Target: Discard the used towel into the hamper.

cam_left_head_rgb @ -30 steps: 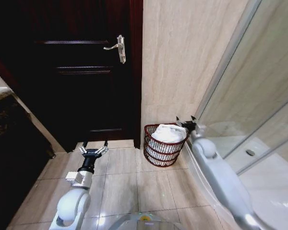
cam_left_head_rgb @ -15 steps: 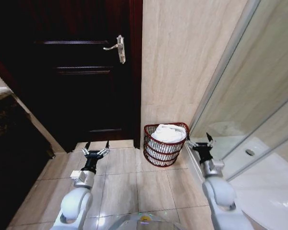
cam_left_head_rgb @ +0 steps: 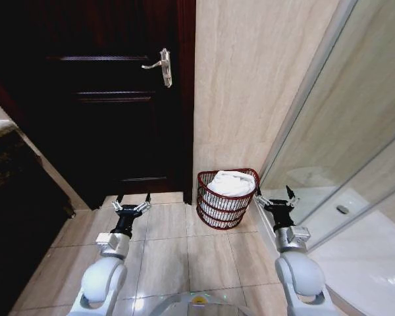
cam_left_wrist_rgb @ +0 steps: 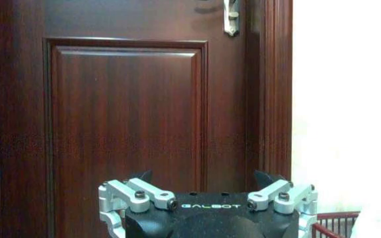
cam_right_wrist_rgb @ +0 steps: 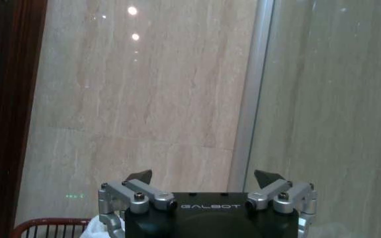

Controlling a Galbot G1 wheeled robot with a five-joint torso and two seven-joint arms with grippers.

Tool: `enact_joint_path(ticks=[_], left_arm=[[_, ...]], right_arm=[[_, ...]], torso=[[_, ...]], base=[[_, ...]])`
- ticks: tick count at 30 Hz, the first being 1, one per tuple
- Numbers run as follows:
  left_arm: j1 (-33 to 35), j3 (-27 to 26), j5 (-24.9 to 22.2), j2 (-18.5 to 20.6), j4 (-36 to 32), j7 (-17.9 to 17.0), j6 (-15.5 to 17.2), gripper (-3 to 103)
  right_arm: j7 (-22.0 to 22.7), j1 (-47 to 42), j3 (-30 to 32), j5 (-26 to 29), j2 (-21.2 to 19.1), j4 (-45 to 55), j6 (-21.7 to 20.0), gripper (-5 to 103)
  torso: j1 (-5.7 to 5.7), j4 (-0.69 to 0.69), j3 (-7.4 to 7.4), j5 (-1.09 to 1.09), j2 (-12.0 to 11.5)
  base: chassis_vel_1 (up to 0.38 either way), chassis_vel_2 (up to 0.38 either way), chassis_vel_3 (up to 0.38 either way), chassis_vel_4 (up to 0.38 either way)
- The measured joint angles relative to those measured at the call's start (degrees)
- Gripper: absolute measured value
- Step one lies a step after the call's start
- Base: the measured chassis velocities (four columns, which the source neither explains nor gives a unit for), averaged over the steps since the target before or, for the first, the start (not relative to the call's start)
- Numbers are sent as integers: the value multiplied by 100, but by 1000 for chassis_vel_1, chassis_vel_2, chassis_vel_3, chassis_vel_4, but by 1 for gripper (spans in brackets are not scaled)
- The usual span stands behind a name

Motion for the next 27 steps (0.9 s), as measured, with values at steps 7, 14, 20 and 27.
enact_joint_path(ticks=[7,14,20,27], left_arm=[[26,43,-122,4,-87,-33,-31,100],[46,38,-131,17,-105,-42,-51,100],[18,71,-97,-2,-112,-117,-75,100],[10,105,-44,-65,-113,-129,-31,100]], right_arm=[[39,-25,23,144,-38,79,-16,100],[65,-8,48,235,-80,90,-40,100],[73,43,39,331,-119,92,-60,100],[73,61,27,372,-140,56,-66,100]], torso=[[0,-1,0,0,0],[0,-1,0,0,0],[0,2,0,0,0],[0,-2,1,0,0]], base=[[0,0,0,0],[5,6,5,10],[33,38,33,38],[0,0,0,0]])
